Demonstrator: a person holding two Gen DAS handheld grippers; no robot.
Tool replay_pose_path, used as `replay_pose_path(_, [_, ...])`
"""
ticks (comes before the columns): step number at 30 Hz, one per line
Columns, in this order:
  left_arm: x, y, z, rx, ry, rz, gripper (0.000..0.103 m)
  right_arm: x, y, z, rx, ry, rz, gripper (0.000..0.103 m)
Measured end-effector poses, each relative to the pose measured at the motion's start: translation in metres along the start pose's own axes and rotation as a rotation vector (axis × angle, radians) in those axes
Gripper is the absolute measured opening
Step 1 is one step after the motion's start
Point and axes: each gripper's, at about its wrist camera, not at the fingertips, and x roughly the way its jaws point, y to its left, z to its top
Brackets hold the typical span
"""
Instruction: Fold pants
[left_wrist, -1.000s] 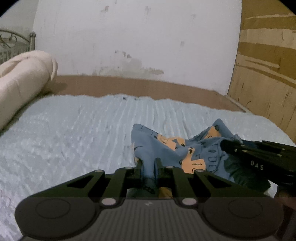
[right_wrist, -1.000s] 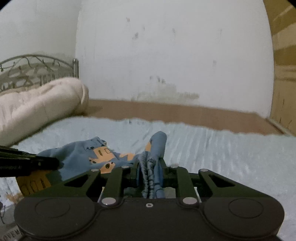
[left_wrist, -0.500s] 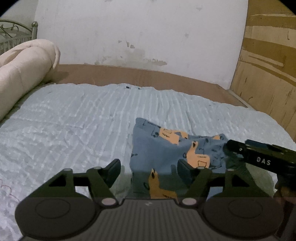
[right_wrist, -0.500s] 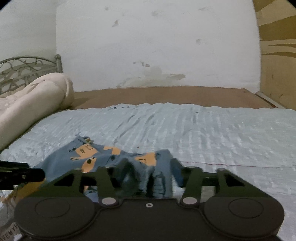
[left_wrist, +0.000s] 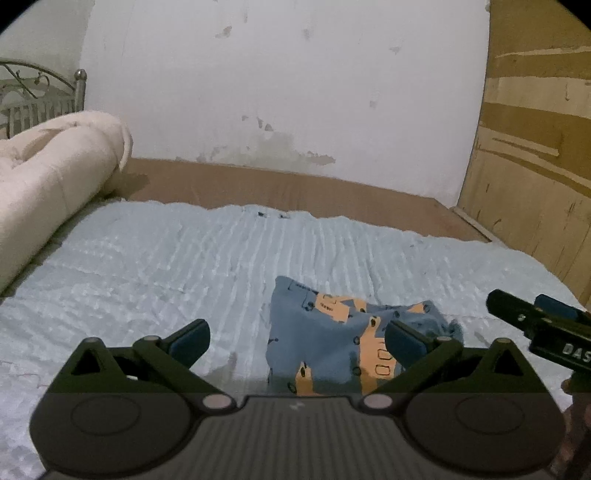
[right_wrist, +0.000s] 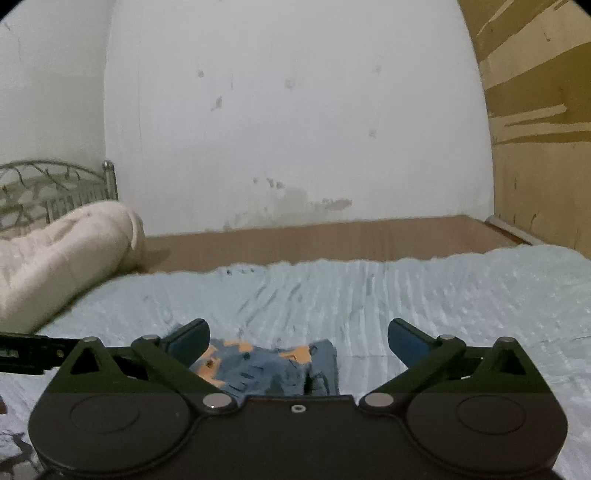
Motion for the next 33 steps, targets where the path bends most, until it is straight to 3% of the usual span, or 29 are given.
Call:
replay_pose_path(14, [-0.100, -0.014, -0.016, 0.058, -0.100, -0.016, 0.102, -0.126, 0.024, 0.011, -0.004, -0.155, 0.001, 0.102])
replay_pose_path(24, [-0.167, -0.008, -0.061, 0.073, -0.109, -0.008, 0.102, -0.206, 0.039, -0.018, 0.000, -0.126, -0.018, 0.102])
replay_pose_path(33, [-0.191, 0.003, -0.110, 0.076, -0.074, 0.008, 0.102, -0.249, 0.053, -0.056, -0.013, -0.098, -0.038, 0.102])
